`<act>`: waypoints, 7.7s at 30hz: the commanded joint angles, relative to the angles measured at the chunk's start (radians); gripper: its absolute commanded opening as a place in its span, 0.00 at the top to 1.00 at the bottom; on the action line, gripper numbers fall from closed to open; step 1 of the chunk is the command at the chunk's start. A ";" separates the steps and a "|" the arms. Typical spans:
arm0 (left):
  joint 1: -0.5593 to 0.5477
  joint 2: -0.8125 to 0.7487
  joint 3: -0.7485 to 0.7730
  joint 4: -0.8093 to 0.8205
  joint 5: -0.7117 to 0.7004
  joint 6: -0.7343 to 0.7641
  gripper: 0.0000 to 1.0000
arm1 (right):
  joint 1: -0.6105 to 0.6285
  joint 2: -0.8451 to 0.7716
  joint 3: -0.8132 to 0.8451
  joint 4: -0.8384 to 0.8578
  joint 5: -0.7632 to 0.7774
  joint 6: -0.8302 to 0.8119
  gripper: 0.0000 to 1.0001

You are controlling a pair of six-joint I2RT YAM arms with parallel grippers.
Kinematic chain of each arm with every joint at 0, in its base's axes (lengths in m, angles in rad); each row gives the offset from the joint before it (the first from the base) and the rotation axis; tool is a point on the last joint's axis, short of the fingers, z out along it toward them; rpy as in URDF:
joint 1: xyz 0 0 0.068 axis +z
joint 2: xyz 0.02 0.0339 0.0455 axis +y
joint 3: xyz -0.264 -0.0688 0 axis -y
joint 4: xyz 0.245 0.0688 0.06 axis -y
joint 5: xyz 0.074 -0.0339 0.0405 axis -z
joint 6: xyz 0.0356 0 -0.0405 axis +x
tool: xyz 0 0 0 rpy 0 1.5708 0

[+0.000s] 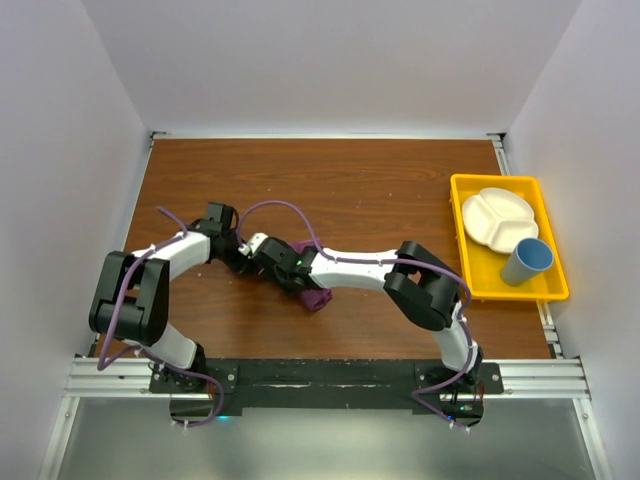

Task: Fold the napkin, place the utensils inside, and roll it up
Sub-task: Roll the napkin with the utensil

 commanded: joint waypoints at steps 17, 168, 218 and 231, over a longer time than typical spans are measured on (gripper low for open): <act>0.025 -0.224 -0.095 0.428 0.275 0.409 0.48 | -0.441 0.215 -0.138 0.475 -1.393 0.533 1.00; 0.020 0.322 -0.118 0.933 0.398 0.369 0.90 | -0.511 0.010 0.082 -0.236 -0.957 0.125 0.54; 0.114 0.048 0.241 0.197 0.281 0.391 0.58 | -0.120 -0.029 0.180 -0.279 -0.095 -0.102 0.23; 0.184 -0.106 0.083 0.204 0.307 0.375 0.57 | -0.109 0.006 0.065 -0.167 -0.050 -0.084 0.45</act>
